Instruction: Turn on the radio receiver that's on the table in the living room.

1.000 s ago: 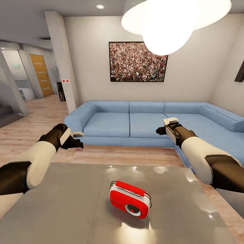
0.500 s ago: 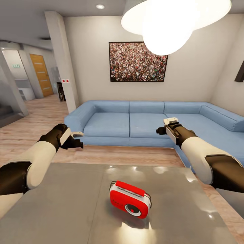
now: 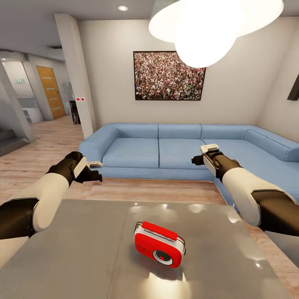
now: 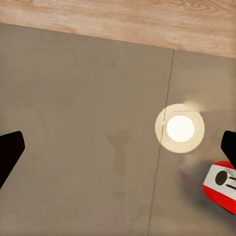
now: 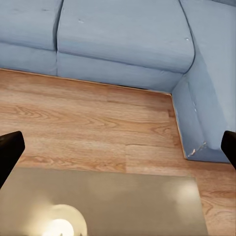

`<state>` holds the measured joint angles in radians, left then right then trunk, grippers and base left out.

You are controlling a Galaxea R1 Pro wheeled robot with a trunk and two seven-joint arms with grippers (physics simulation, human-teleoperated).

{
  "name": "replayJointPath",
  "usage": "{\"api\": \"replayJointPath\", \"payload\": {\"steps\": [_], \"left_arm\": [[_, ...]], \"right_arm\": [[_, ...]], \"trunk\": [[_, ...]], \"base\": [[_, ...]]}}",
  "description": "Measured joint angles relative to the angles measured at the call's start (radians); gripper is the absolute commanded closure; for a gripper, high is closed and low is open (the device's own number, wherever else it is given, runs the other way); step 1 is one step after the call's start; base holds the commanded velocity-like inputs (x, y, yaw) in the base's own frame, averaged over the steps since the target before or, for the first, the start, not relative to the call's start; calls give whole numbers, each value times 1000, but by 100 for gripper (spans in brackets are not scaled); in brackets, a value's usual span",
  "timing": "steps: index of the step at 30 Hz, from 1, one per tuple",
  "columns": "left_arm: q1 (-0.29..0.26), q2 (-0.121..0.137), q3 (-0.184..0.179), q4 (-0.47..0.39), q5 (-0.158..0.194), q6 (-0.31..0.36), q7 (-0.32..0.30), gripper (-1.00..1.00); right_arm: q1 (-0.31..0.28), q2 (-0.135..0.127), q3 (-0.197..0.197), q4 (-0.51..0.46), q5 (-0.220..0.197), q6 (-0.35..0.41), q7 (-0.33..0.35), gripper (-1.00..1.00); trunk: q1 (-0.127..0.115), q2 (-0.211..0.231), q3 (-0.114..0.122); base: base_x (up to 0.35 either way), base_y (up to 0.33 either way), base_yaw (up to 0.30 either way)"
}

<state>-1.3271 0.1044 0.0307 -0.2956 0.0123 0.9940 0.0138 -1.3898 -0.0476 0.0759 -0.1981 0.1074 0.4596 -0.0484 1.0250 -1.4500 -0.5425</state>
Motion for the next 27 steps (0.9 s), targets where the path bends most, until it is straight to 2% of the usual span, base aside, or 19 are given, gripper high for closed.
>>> {"api": "replayJointPath", "payload": {"steps": [12,19,27], "left_arm": [[1,0,0,3,1,0,0,-100],[3,-1,0,4,1,0,0,-100],[19,-2,0,4,1,0,0,-100]], "right_arm": [[0,6,2,31,-1,6,1,-100],[-1,29,1,59,-3,16,1,-100],[-1,34,-4,57,-6,132,3,-100]], "trunk": [[0,0,0],[0,0,0],[0,0,0]], "base": [[0,0,0],[0,0,0],[0,0,0]]}}
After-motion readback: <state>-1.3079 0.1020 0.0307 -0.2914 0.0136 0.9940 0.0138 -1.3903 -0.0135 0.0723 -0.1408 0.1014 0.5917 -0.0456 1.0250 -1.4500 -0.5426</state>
